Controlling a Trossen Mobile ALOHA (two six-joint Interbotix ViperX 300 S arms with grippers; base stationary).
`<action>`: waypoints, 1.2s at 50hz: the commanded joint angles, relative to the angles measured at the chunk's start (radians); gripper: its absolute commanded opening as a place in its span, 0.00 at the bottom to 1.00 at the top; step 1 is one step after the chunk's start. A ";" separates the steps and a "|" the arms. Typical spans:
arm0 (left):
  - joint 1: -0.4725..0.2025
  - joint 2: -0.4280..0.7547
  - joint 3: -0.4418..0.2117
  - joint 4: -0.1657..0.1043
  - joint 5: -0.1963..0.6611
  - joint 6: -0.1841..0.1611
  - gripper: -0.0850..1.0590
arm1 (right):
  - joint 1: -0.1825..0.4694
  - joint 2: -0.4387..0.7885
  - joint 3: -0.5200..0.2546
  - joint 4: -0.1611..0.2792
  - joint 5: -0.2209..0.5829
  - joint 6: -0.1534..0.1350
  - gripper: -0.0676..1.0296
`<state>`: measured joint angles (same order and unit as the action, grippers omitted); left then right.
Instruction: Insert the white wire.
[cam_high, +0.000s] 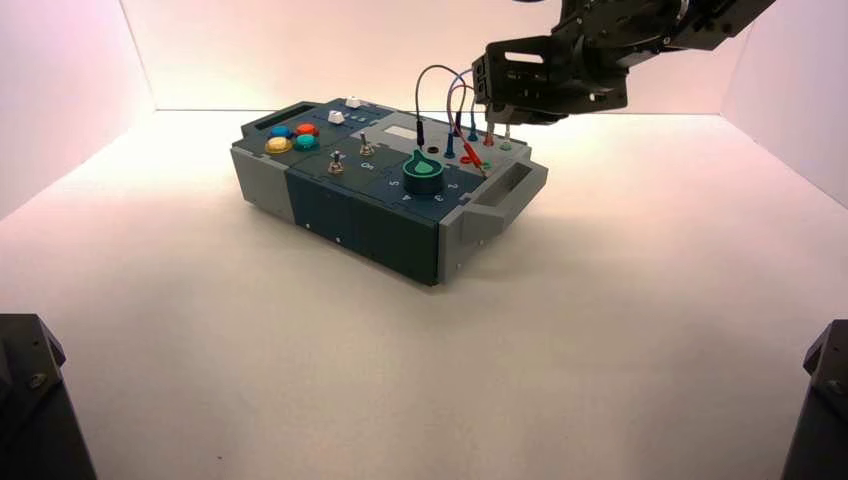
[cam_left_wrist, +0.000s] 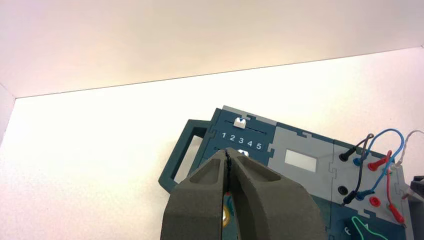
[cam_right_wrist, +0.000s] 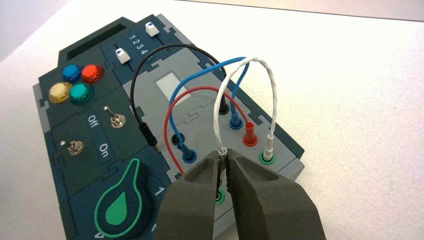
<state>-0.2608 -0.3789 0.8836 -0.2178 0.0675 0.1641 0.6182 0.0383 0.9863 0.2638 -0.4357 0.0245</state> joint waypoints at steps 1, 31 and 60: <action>0.014 -0.012 -0.020 0.002 -0.012 0.003 0.05 | 0.005 0.005 -0.029 -0.009 -0.009 0.000 0.04; 0.041 -0.006 -0.023 0.002 -0.012 0.008 0.05 | 0.006 0.055 -0.052 -0.020 -0.026 0.006 0.04; 0.046 -0.011 -0.028 0.003 -0.012 0.008 0.05 | 0.005 0.000 -0.015 -0.015 -0.025 0.002 0.04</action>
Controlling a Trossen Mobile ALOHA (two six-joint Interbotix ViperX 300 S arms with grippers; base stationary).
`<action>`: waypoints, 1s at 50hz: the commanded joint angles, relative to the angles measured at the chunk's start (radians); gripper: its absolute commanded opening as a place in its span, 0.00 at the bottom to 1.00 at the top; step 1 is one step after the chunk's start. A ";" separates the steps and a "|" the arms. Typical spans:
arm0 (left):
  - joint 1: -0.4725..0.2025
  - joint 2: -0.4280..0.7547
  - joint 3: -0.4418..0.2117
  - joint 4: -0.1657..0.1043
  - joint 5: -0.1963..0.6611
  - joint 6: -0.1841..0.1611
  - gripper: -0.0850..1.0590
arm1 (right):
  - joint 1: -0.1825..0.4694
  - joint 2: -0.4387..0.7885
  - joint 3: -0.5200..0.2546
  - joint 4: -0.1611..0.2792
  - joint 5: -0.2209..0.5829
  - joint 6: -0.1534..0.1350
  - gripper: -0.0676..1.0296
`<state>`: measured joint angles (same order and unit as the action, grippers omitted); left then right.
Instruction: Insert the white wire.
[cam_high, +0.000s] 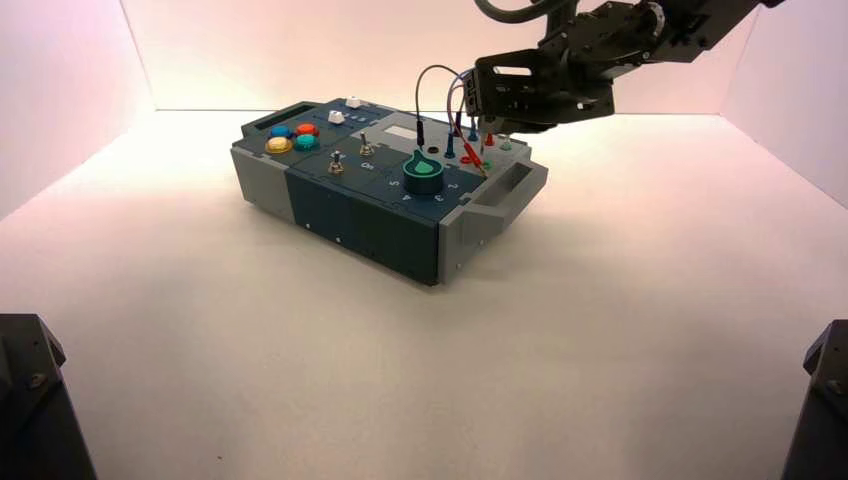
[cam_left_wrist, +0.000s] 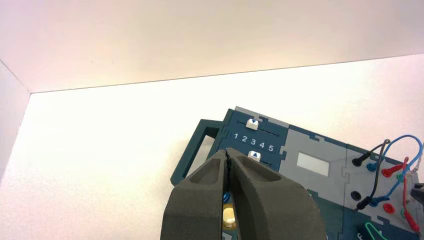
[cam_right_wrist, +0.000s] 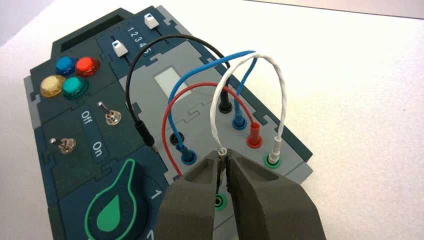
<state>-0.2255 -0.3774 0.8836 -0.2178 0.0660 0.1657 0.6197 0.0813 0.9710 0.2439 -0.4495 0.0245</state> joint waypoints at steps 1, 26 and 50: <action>0.011 -0.012 -0.028 0.003 -0.011 0.006 0.05 | 0.003 -0.046 0.000 0.005 -0.011 0.002 0.04; 0.011 -0.014 -0.029 0.003 -0.009 0.006 0.05 | 0.005 -0.041 0.008 0.006 -0.005 0.005 0.04; 0.011 -0.008 -0.031 0.003 -0.015 0.006 0.05 | 0.029 -0.006 -0.011 0.008 0.011 0.008 0.04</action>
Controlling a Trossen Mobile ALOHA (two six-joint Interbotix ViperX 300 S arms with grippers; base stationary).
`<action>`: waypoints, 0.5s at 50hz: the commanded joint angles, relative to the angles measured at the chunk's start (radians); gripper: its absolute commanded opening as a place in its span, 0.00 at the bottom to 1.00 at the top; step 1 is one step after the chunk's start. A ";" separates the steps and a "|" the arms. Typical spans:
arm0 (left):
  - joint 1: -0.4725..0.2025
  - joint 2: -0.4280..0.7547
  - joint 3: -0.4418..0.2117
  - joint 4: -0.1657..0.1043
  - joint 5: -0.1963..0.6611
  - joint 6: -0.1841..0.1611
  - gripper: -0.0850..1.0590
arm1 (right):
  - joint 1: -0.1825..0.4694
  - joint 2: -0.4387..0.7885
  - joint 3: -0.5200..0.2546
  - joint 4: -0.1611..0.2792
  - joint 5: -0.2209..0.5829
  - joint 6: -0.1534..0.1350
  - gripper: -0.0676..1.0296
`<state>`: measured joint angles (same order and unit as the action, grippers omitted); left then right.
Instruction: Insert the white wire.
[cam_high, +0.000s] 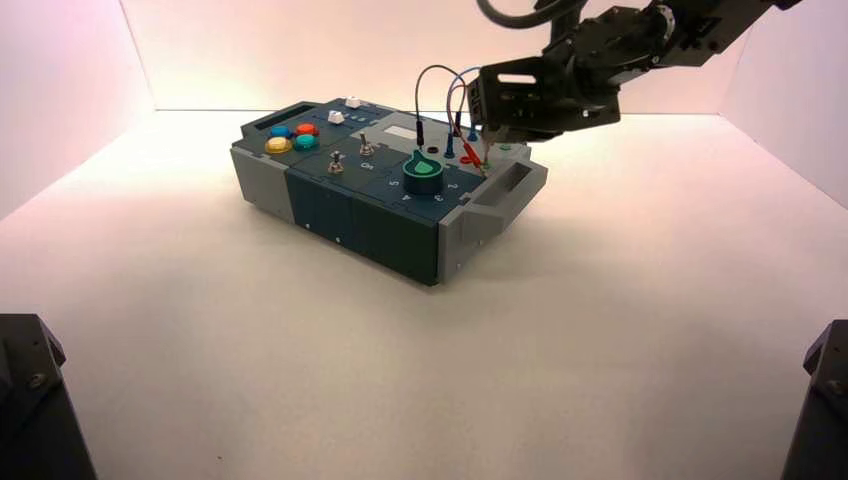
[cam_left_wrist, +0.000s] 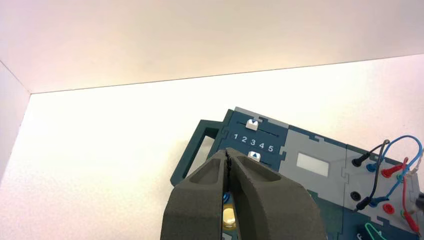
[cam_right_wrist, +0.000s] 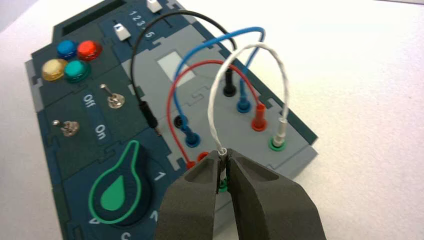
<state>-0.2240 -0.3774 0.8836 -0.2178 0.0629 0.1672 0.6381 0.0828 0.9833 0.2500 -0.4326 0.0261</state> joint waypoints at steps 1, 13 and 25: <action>0.009 -0.006 -0.031 0.003 -0.012 0.005 0.05 | 0.011 -0.008 -0.023 0.002 -0.005 0.006 0.04; 0.009 -0.006 -0.031 0.003 -0.015 0.005 0.05 | 0.011 -0.003 -0.025 0.002 -0.005 0.005 0.04; 0.009 -0.005 -0.031 0.003 -0.017 0.005 0.05 | 0.006 -0.003 -0.025 0.002 -0.005 0.000 0.04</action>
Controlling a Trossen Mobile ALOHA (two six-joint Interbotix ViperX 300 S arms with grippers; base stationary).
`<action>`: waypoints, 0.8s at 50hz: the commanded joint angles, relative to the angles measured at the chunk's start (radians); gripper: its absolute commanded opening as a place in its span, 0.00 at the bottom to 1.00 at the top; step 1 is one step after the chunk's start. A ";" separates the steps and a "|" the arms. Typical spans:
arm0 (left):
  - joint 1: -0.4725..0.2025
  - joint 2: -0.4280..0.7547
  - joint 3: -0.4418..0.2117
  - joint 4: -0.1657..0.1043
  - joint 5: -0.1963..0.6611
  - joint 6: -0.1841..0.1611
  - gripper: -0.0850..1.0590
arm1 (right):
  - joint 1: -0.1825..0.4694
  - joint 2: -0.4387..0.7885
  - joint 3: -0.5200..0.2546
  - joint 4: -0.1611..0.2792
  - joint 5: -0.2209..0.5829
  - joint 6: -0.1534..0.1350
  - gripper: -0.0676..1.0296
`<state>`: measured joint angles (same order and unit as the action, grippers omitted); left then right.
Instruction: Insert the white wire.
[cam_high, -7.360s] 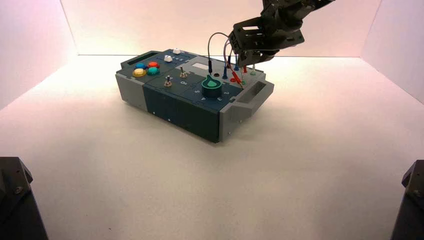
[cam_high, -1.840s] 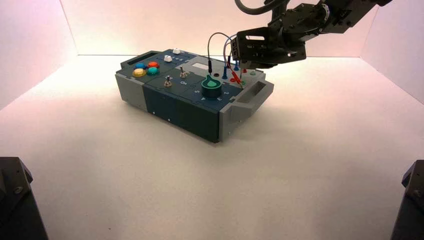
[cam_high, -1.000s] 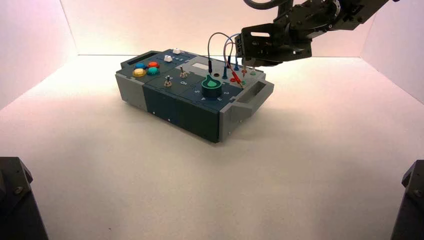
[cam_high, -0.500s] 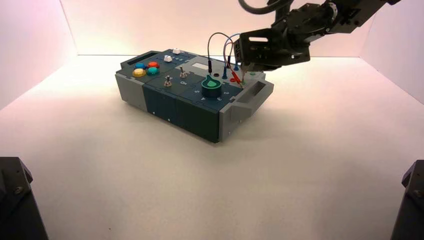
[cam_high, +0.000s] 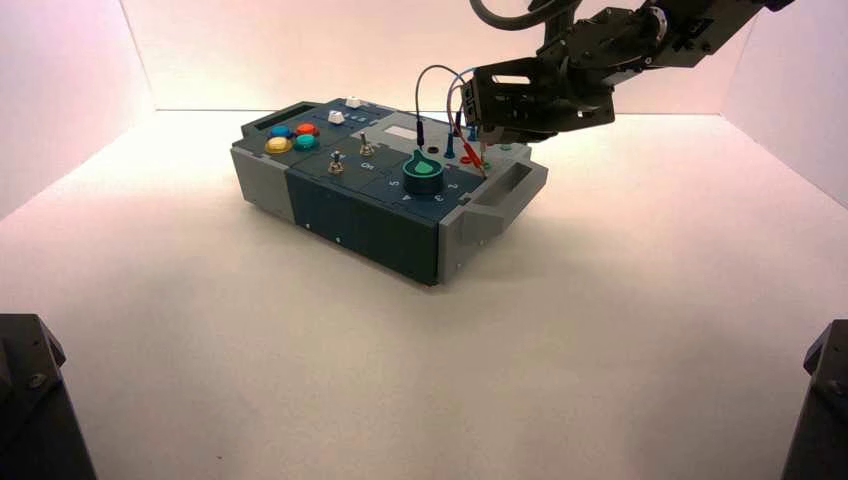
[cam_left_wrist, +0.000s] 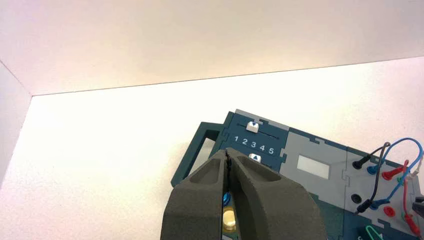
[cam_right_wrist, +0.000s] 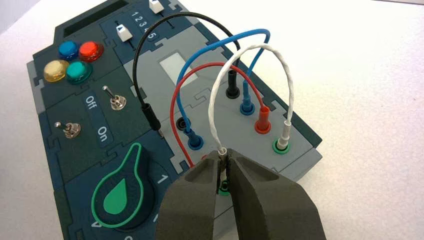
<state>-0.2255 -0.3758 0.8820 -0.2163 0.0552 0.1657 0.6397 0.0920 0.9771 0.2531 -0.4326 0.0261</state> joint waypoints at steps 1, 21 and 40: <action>0.011 -0.006 -0.029 0.003 -0.008 0.006 0.05 | 0.005 -0.012 -0.018 -0.002 -0.005 0.000 0.04; 0.011 -0.009 -0.029 0.002 -0.008 0.006 0.05 | -0.008 -0.014 -0.020 -0.002 -0.003 -0.011 0.04; 0.011 -0.008 -0.034 0.002 -0.009 0.006 0.05 | -0.020 -0.014 -0.017 -0.002 -0.003 -0.012 0.04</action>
<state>-0.2240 -0.3743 0.8820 -0.2163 0.0552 0.1672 0.6259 0.0920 0.9756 0.2516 -0.4310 0.0138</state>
